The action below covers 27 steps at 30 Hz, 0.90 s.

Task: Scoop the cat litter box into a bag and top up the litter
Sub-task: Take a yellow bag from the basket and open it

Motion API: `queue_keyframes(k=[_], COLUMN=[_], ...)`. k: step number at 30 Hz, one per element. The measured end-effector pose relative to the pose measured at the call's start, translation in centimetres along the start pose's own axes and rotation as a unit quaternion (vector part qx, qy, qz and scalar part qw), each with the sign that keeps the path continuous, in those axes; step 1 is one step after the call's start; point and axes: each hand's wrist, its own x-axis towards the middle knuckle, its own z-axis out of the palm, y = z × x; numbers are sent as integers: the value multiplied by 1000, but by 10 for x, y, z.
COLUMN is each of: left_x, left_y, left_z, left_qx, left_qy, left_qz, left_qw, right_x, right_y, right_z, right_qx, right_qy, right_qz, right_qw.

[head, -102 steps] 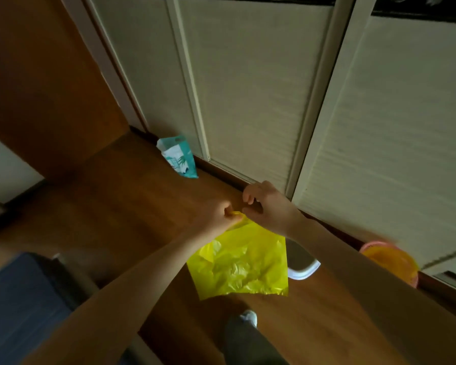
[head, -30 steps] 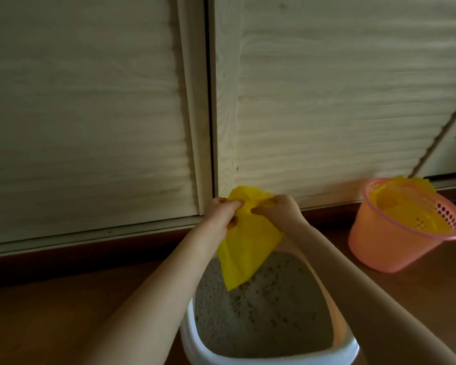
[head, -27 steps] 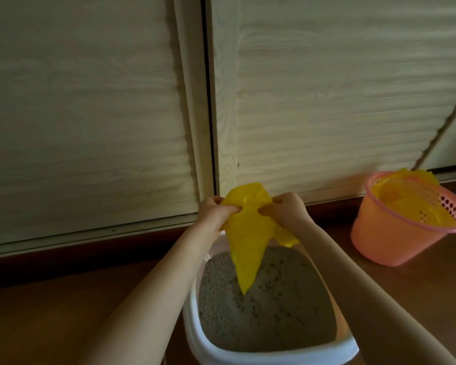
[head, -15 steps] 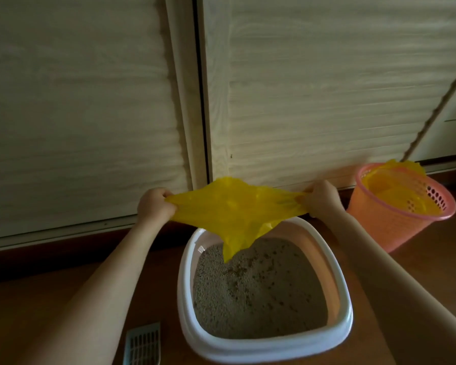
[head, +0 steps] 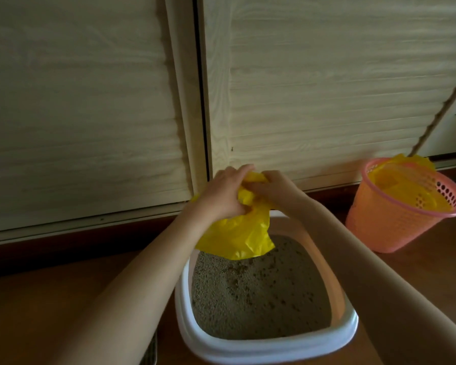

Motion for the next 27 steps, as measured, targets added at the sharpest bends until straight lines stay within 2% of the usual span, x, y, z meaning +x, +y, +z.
queue_keyframes(k=[3, 7, 9, 11, 14, 19, 21, 23, 25, 26, 27], left_x=[-1, -7, -9, -13, -20, -39, -45, -49, -50, -48, -46], left_y=[0, -17, -23, -27, -37, -73, -89, -99, -101, -99, -95], left_z=[15, 21, 22, 20, 12, 1, -3, -5, -4, -2, -1], left_qx=[-103, -106, -106, -129, -180, -204, -179, -146, -137, -142, -164], left_qy=[-39, -83, -76, -61, -42, -42, -40, -49, -83, -102, -112], left_qz=[-12, -18, -45, -75, -121, -218, -252, -275, -284, -286, -288], left_qw=[994, 991, 990, 987, 975, 953, 950, 949, 945, 942, 937], right_x=[3, -1, 2, 2, 3, 3, 0, 0, 4, 5, 5], right_y=[6, 19, 29, 41, 65, 96, 106, 112, 106, 98, 89], right_z=[12, 9, 8, 8, 1, -26, -39, -47, -49, -48, -46], right_qx=[-175, -237, -337, -414, -442, -382, -364, -294, -130, 12, 147], right_qy=[6, -15, -29, -11, 22, 100, 133, 154, 163, 137, 81], right_qz=[-60, -107, -99, -53, 1, 74, 93, 99, 125, 153, 185], right_qw=[983, 965, 936, 909, 897, 916, 917, 938, 970, 979, 968])
